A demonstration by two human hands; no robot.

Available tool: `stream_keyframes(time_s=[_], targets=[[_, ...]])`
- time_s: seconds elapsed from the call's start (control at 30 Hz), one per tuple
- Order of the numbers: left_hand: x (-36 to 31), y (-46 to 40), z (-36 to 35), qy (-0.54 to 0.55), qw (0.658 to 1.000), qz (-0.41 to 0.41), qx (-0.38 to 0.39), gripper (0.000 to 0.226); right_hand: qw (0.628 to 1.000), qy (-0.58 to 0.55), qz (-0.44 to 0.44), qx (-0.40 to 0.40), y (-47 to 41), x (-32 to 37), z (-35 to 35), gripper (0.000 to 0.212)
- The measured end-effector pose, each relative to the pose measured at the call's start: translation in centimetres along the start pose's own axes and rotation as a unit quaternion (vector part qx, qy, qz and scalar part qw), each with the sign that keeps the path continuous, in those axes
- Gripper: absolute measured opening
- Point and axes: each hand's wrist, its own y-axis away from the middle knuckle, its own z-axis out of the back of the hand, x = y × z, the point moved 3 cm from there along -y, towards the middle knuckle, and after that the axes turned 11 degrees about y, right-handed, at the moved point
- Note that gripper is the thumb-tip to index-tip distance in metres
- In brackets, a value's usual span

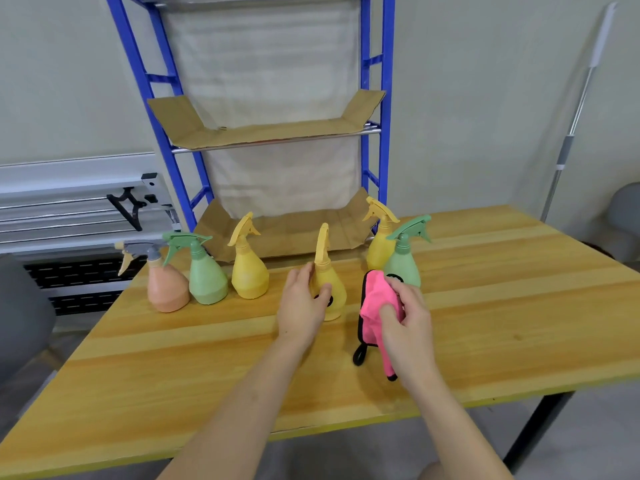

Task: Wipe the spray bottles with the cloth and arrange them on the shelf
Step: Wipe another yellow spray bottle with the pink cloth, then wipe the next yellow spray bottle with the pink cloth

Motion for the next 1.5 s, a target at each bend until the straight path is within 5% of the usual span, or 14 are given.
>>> stream_keyframes(time_s=[0.7, 0.83, 1.13, 1.5], targets=[[-1.9, -7.2, -7.4, -0.052, 0.998, 0.041, -0.010, 0.053, 0.999, -0.032, 0.002, -0.038, -4.6, -2.5, 0.6, 0.035], [-1.1, -6.5, -5.3, 0.017, 1.000, 0.024, -0.001, 0.049, 0.998, -0.038, 0.011, -0.040, -4.3, -1.4, 0.1, 0.034], [3.0, -3.5, 5.9, 0.070, 0.987, 0.006, -0.147, 0.025, 0.994, -0.085, 0.069, 0.004, -3.4, 4.2, -5.9, 0.022], [7.0, -7.4, 11.0, 0.049, 0.984, 0.038, -0.168, 0.035, 0.990, -0.082, 0.111, 0.021, -4.4, 6.9, -11.6, 0.020]])
